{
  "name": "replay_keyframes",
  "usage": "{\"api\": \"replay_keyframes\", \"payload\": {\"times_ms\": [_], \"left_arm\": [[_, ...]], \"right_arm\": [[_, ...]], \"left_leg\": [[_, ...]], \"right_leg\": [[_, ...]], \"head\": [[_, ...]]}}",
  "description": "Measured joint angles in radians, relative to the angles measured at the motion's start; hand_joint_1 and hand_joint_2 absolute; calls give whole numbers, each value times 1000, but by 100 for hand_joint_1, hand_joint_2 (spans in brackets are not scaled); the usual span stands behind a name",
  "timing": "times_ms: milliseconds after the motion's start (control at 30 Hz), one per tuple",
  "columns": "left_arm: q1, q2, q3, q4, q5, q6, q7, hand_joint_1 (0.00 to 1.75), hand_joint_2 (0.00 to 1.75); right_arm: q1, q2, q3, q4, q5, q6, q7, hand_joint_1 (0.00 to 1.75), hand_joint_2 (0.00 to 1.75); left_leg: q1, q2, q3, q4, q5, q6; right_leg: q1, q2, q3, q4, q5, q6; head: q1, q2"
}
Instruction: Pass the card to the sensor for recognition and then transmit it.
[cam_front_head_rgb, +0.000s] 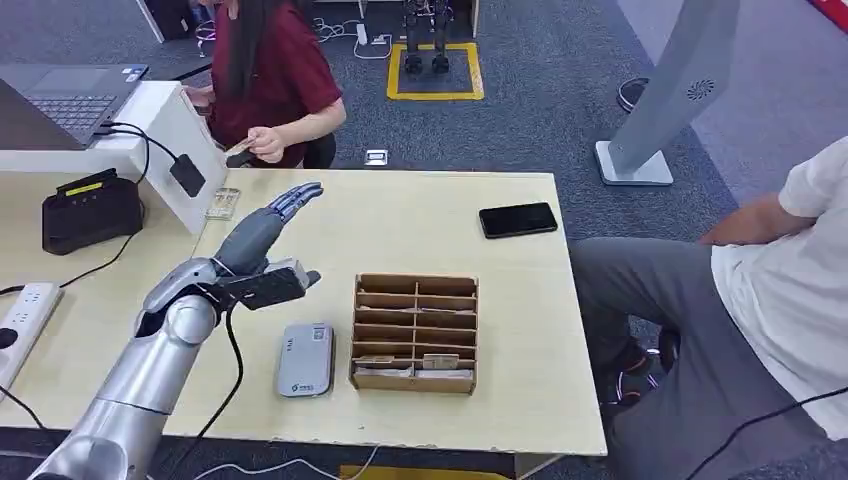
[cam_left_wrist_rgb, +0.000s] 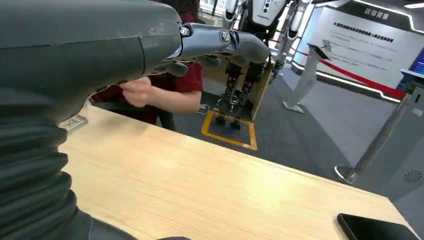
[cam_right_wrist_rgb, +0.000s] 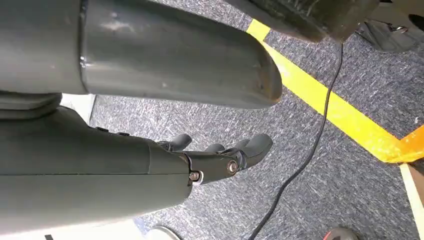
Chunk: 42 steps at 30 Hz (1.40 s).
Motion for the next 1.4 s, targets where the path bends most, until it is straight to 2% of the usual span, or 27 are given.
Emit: {"api": "replay_keyframes", "payload": {"times_ms": [400,467,600,833,900,1000,1067,1167,1400], "left_arm": [[13,11,-10,-28,3,-3,0,0,175],[20,12,-12,-35,33,-8,-13,0,175],[75,17,-31,-97,116,-21,-30,0,175],[139,19,-84,-217,178,-45,-16,0,175],[178,40,-108,-257,190,-47,-36,0,175],[281,77,-127,-311,190,-8,-86,0,175],[322,89,-130,-338,182,18,-91,0,175],[347,99,-136,-362,157,31,-82,0,175],[378,112,-161,-370,13,123,-47,0,175]], "right_arm": [[0,0,-1,0,0,0,0,0,0],[0,0,-2,0,-1,-1,3,0,0],[0,0,-3,1,0,-2,12,0,0],[0,0,-8,1,-2,-7,24,0,0],[0,0,-14,1,-8,-11,21,0,0],[4,0,-22,2,-20,-14,18,0,0],[6,0,-26,3,-19,-15,18,0,0],[4,0,-26,4,-18,-16,20,0,0],[4,0,-26,4,-17,-16,25,0,0]], "left_leg": [[0,0,0,0,0,0],[0,0,0,0,0,0],[0,0,0,0,0,0],[0,0,-1,0,-1,1],[0,1,-1,0,-1,0],[0,4,1,0,-2,1],[0,0,0,0,-2,1],[0,-1,-1,0,-2,1],[0,0,-1,0,-2,1]], "right_leg": [[0,0,0,0,0,0],[0,0,0,0,0,0],[0,0,0,0,0,0],[0,-1,0,0,0,0],[0,1,1,0,0,0],[-1,4,-1,0,0,0],[0,1,-1,0,-2,0],[0,-1,-1,0,-2,0],[-1,-1,0,0,-2,0]], "head": [[0,0],[0,0],[0,0],[0,0],[1,0],[0,0],[0,0],[1,0],[1,0]]}}
